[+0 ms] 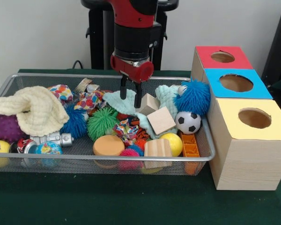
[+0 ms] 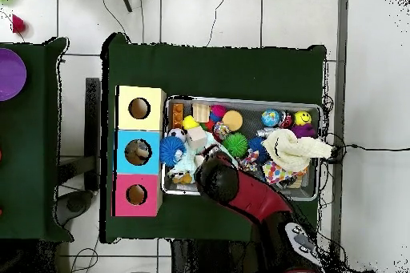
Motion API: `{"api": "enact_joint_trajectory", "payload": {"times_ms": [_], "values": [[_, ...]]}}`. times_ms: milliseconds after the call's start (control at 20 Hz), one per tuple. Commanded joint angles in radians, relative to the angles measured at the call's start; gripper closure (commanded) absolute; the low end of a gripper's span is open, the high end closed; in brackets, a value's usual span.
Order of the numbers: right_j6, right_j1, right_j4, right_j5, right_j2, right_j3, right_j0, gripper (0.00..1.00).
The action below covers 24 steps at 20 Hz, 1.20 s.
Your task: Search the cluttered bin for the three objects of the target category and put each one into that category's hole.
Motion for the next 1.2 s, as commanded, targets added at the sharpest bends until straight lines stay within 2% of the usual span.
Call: {"api": "enact_joint_trajectory", "payload": {"times_ms": [50, 600, 900, 1100, 1150, 1200], "values": [[0.238, 0.087, 0.066, -0.088, 0.007, 0.016, 0.001, 0.0], [0.263, 0.229, 0.097, -0.235, 0.021, -0.021, 0.012, 0.0], [0.254, 0.308, 0.144, -0.238, 0.043, -0.042, 0.017, 0.0], [0.212, 0.31, 0.142, -0.254, -0.012, -0.062, 0.066, 0.0], [0.199, 0.309, 0.137, -0.262, -0.029, -0.067, 0.081, 1.0], [0.188, 0.302, 0.138, -0.237, -0.036, -0.068, 0.087, 1.0]]}}
